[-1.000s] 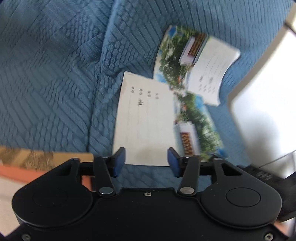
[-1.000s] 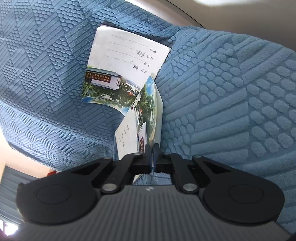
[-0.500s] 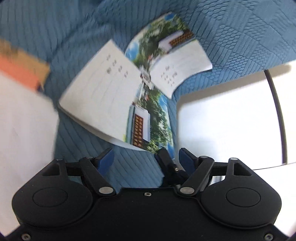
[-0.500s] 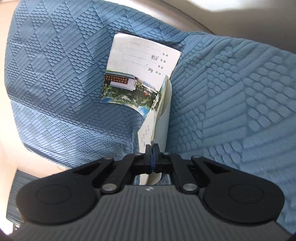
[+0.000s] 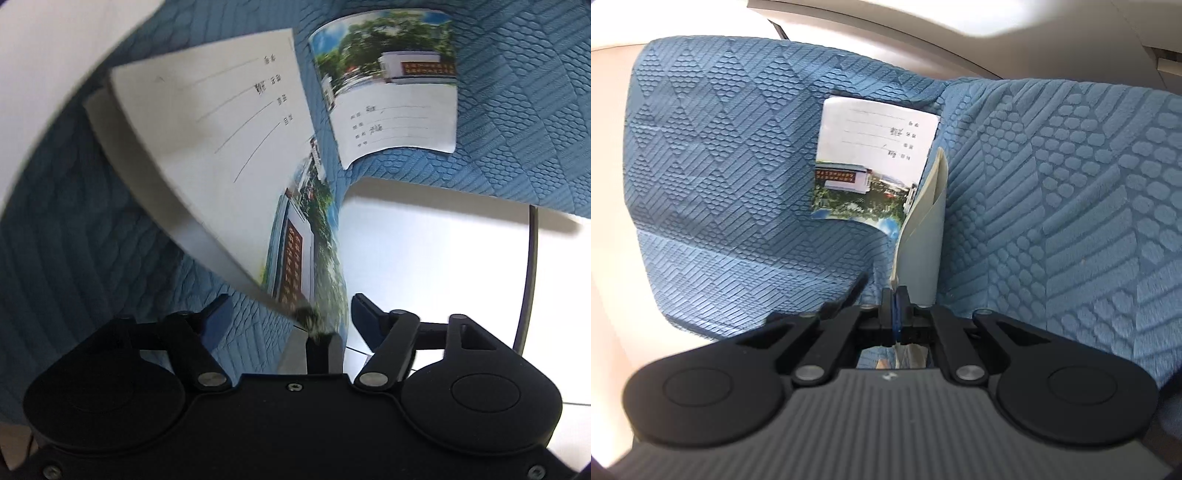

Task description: Organize objects

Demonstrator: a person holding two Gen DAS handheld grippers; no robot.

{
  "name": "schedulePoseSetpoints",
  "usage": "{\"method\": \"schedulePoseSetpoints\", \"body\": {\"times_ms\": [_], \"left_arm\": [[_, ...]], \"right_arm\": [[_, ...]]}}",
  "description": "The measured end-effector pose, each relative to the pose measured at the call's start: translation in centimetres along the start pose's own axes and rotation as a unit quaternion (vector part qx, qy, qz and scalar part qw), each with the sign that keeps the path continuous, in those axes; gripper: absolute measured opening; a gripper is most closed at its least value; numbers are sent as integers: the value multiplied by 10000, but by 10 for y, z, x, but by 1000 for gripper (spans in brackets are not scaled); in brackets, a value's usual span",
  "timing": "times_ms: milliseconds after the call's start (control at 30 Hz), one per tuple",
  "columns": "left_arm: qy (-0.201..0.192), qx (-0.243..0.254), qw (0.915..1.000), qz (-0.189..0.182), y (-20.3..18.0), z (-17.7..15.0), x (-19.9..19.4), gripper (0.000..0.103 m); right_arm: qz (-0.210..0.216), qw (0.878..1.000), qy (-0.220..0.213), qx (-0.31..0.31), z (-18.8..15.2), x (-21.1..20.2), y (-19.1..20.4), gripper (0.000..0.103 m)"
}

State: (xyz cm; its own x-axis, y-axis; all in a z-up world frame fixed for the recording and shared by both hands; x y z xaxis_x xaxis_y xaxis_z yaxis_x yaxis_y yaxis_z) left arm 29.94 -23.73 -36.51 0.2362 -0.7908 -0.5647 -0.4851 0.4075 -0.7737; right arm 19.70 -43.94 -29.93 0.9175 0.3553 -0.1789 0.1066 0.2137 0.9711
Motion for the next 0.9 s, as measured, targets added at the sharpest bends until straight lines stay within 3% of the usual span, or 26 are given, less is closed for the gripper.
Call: {"method": "schedulePoseSetpoints", "body": {"times_ms": [167,233,333,467,533,567,600,667,900], "left_arm": [[-13,101,9999,14,2,-3,5,32],[-8,124,9999,51,3,-3,4,15],[58,128,9999,54,4,-3,0,6],[18,194,9998,63,0,-4,-9,4],[29,251,9997,68,-3,-5,-12,4],[38,265,9996,77,-4,-6,-14,4],[50,271,9996,79,-5,-7,-17,4],[80,338,9994,69,-8,-10,-22,4],[242,469,9986,82,-12,-20,-35,4]], "right_arm": [[-97,9999,30,-54,-9,-13,0,4],[-154,9997,131,-136,-10,-15,-1,5],[-121,9989,345,-305,-12,-20,-1,9],[278,9977,592,-149,-15,-26,-4,13],[250,9976,631,-157,-15,-28,-5,31],[253,9977,614,-152,-15,-28,-5,52],[313,9978,580,-107,-15,-28,-6,65],[500,9972,549,112,-13,-26,-10,70],[630,9959,88,636,2,-27,-26,70]]}}
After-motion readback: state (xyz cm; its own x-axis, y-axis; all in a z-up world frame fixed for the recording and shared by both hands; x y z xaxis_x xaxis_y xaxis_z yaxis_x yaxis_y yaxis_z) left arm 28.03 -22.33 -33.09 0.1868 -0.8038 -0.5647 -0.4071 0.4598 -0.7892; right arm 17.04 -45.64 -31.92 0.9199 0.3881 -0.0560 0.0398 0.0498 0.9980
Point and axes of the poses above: each gripper's, at about its wrist camera, not at the fingertips, and x roughly the way its jaws point, y to its left, z to its top, the point moved 4 cm from there along x, roughly the way its jaws point, and after that the axes turned 10 degrees about z, right-handed, at the moved point
